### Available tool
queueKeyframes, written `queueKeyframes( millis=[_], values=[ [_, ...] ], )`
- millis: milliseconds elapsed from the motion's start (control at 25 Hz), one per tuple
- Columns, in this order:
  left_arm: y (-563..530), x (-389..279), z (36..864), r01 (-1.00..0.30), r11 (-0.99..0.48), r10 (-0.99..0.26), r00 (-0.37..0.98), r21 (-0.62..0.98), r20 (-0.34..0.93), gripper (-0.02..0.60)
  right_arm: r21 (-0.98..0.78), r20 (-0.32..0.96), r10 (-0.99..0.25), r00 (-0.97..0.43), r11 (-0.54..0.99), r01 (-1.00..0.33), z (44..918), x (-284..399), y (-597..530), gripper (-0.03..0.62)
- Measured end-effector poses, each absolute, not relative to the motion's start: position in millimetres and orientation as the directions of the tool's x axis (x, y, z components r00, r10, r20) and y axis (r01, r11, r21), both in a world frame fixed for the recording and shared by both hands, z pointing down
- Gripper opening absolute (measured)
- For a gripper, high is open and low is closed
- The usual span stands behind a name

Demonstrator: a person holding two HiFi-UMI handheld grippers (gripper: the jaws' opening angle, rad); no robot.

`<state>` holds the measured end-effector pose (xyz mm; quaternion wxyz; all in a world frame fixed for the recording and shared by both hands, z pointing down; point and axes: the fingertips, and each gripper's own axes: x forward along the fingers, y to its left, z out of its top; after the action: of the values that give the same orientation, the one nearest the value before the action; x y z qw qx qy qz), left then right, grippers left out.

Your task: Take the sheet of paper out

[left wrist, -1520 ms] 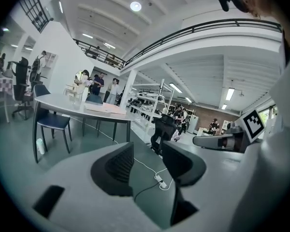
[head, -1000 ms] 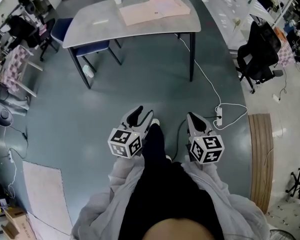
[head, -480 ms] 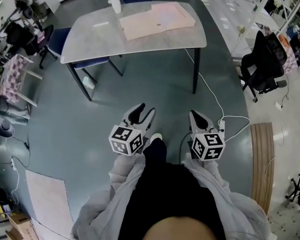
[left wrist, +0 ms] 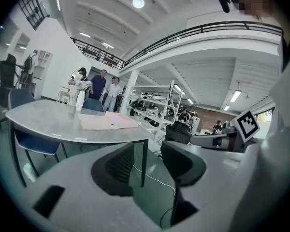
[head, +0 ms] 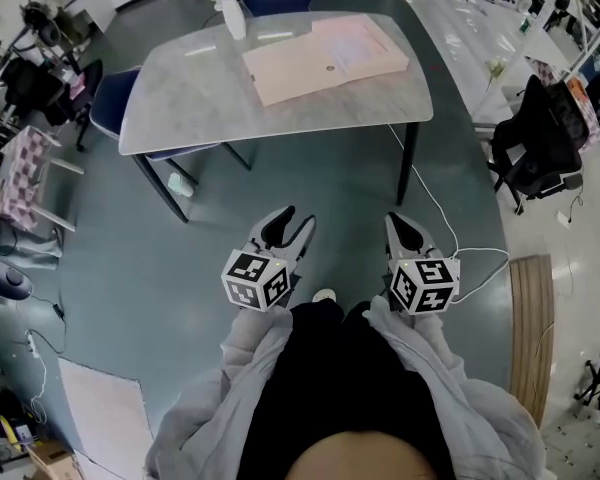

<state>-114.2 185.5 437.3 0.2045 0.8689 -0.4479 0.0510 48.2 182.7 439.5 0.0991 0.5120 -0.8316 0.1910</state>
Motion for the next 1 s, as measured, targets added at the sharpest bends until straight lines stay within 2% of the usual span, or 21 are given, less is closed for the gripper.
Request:
queueKeyframes(
  millis=[560,1000],
  values=[
    [115,-137,461,-0.801,-0.474,-0.747,0.586,0.366,0.315,0.172,-0.251,0.406,-0.795,-0.45,0.377,-0.892,455,37,101,0.009],
    [-15,-127,462,-0.814,-0.451,-0.762,0.565,0.365,0.318,0.172,-0.259,0.418,-0.769,-0.484,0.409,-0.875,463,44,-28,0.009]
  ],
)
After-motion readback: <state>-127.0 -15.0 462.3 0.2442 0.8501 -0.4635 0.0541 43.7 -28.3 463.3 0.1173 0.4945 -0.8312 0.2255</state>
